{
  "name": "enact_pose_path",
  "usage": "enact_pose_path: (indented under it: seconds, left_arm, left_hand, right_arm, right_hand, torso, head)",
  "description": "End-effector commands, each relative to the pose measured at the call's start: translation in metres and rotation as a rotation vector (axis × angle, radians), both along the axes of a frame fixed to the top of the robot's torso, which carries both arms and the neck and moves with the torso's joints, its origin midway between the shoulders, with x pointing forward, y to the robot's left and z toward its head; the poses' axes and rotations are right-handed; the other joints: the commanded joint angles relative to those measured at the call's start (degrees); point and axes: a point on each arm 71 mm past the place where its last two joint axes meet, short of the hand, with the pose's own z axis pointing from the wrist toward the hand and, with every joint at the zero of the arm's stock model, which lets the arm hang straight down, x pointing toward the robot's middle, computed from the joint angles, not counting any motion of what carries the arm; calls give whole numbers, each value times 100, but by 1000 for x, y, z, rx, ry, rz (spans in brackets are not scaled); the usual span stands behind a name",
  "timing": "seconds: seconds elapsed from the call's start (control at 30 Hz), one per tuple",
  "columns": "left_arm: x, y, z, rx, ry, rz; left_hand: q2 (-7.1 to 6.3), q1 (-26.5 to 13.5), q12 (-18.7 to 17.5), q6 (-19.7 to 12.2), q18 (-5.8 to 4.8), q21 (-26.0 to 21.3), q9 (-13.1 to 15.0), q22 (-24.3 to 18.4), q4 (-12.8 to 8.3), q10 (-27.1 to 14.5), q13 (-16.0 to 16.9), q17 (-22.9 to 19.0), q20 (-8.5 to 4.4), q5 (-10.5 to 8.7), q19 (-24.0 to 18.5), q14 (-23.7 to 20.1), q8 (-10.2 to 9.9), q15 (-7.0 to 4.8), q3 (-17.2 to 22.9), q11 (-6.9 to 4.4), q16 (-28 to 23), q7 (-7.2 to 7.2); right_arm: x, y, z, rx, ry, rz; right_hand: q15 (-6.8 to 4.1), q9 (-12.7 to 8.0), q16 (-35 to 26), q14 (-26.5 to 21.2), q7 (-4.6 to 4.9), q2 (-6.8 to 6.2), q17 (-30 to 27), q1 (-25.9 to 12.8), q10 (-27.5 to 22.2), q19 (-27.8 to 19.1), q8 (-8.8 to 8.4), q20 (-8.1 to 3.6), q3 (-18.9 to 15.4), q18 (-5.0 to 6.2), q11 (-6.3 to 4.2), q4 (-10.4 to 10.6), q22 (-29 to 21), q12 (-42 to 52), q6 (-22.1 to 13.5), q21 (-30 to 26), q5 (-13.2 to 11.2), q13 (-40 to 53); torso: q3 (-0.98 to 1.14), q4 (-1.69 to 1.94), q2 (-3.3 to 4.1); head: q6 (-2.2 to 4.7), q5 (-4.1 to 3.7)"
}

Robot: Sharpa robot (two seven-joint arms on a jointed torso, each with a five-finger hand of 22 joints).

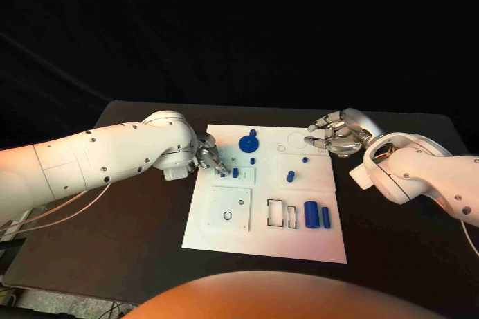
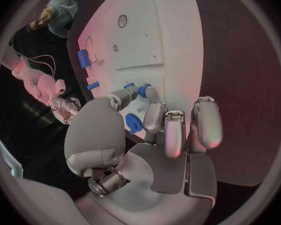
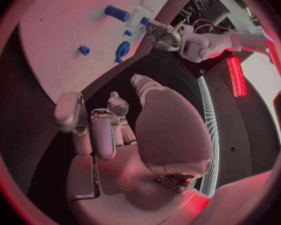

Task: Assemble the parts on the task board

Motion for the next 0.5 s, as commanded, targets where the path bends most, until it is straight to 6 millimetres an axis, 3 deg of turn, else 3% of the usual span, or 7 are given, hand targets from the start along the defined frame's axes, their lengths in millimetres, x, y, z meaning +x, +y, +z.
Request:
enact_pose_path:
  seconds: [0.03,0.5]
  left_arm:
    - [-4,4,-11,38,29,5]
    - [-3,7,-9,20,14,28]
  left_hand:
    - [6,-63,16,-2,-75,-20,-9,986,11,-23,4,1507,-6,-30,37,605,-457,-32,-34,12,21,45]
    - [33,-87,14,-3,-75,-36,-69,1004,374,-28,-5,1507,5,-318,50,605,-529,-19,-410,27,21,65]
  right_arm:
    - [-1,1,0,-4,1,11]
    - [-1,1,-1,-4,2,11]
  right_hand:
    - [-22,-1,-21,122,9,-22,23,-49,-37,-18,30,0,21,62,-16,0,262,16,-38,-37,17,-5]
    - [-22,-1,-21,122,9,-22,23,-49,-37,-18,30,0,21,62,-16,0,262,16,-38,-37,17,-5]
  torso:
    - [0,0,3]
    - [1,-2,1]
  head:
    - [1,1]
    - [1,1]
